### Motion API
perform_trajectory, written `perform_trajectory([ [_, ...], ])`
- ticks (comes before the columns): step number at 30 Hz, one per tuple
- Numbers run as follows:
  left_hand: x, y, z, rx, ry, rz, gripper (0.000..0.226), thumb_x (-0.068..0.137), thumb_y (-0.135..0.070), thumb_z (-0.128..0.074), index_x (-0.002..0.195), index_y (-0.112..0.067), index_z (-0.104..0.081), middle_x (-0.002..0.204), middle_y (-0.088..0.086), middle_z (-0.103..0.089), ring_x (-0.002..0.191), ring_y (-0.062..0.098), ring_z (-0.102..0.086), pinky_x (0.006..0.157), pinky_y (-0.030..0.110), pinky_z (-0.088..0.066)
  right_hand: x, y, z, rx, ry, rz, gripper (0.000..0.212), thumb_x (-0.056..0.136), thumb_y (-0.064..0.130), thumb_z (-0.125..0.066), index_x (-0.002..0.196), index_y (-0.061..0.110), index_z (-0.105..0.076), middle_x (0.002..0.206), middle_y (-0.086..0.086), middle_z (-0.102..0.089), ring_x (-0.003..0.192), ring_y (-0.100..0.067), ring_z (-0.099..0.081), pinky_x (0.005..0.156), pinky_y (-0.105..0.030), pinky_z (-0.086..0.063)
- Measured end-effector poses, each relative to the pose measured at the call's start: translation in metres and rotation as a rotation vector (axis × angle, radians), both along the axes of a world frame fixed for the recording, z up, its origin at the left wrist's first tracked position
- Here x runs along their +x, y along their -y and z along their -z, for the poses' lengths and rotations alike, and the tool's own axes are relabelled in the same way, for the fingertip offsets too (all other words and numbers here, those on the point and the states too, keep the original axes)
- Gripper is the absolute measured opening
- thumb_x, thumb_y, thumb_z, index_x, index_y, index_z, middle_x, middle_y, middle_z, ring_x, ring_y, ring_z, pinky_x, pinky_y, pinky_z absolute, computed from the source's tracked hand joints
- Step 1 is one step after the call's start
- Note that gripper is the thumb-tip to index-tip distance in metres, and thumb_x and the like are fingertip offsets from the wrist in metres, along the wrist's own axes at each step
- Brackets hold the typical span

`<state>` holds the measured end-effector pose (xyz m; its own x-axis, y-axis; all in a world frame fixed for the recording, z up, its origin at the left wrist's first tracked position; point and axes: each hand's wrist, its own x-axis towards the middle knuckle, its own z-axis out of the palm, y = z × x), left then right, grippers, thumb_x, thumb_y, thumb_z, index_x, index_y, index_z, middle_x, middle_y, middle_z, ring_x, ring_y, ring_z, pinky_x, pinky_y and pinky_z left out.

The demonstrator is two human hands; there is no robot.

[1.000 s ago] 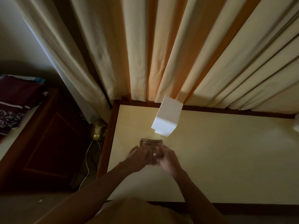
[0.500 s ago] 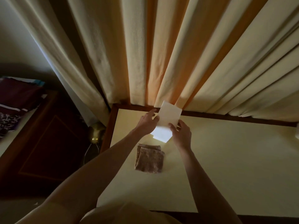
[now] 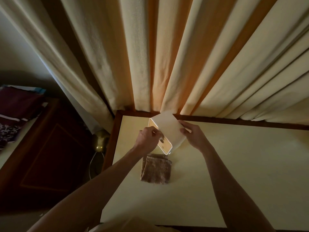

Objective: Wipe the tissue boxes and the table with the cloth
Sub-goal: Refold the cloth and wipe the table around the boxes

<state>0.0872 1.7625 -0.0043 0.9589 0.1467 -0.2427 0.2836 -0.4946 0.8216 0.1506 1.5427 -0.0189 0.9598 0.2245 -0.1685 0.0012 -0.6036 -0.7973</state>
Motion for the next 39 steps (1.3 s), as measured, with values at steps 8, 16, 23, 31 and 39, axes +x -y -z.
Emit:
perform_trajectory([
  [8, 0.044, -0.036, 0.012, -0.037, -0.063, -0.023, 0.062, 0.092, -0.055, -0.064, 0.139, -0.018, -0.047, 0.13, -0.002, -0.052, 0.119, 0.019, -0.052, 0.099, 0.038, -0.044, -0.069, -0.024, 0.036, 0.302, 0.085, 0.52, 0.069, 0.083, 0.058, -0.075, 0.131, 0.011, -0.056, 0.125, -0.007, -0.065, 0.11, -0.025, -0.066, 0.082, -0.034, -0.057],
  [16, 0.022, -0.034, 0.018, -0.102, -0.011, 0.16, 0.029, 0.101, -0.049, -0.052, 0.102, -0.024, -0.066, 0.085, -0.012, -0.063, 0.078, 0.008, -0.056, 0.063, 0.018, -0.041, -0.091, -0.037, 0.055, 0.301, 0.098, 0.273, 0.084, 0.094, 0.034, -0.072, 0.162, 0.024, -0.024, 0.149, -0.001, -0.055, 0.131, -0.019, -0.058, 0.093, -0.024, -0.058],
  [23, 0.014, -0.045, 0.021, 0.078, 0.078, -0.181, 0.048, 0.092, -0.059, -0.062, 0.06, -0.024, -0.061, 0.062, 0.006, -0.062, 0.062, 0.026, -0.057, 0.056, 0.033, -0.039, -0.046, -0.045, 0.029, 0.289, 0.146, 0.221, 0.053, 0.096, 0.046, -0.059, 0.145, 0.024, -0.057, 0.129, 0.006, -0.07, 0.117, -0.007, -0.065, 0.094, -0.024, -0.057],
  [31, 0.012, -0.087, 0.018, 0.158, -0.037, -0.353, 0.061, 0.099, -0.059, -0.051, 0.069, -0.008, -0.068, 0.062, 0.006, -0.07, 0.062, 0.023, -0.07, 0.066, 0.041, -0.061, 0.017, -0.107, 0.015, 0.146, 0.128, 0.152, 0.037, 0.099, 0.038, -0.065, 0.126, 0.013, -0.069, 0.116, -0.003, -0.072, 0.108, -0.02, -0.066, 0.092, -0.037, -0.053],
  [39, 0.034, -0.131, 0.033, 0.124, -0.19, -0.482, 0.061, 0.1, -0.055, -0.046, 0.068, -0.01, -0.072, 0.05, 0.0, -0.067, 0.063, 0.019, -0.071, 0.076, 0.039, -0.06, 0.077, -0.167, 0.023, 0.015, 0.013, -0.017, 0.029, 0.098, 0.029, -0.068, 0.12, 0.011, -0.072, 0.113, -0.005, -0.073, 0.103, -0.022, -0.067, 0.08, -0.024, -0.043],
])
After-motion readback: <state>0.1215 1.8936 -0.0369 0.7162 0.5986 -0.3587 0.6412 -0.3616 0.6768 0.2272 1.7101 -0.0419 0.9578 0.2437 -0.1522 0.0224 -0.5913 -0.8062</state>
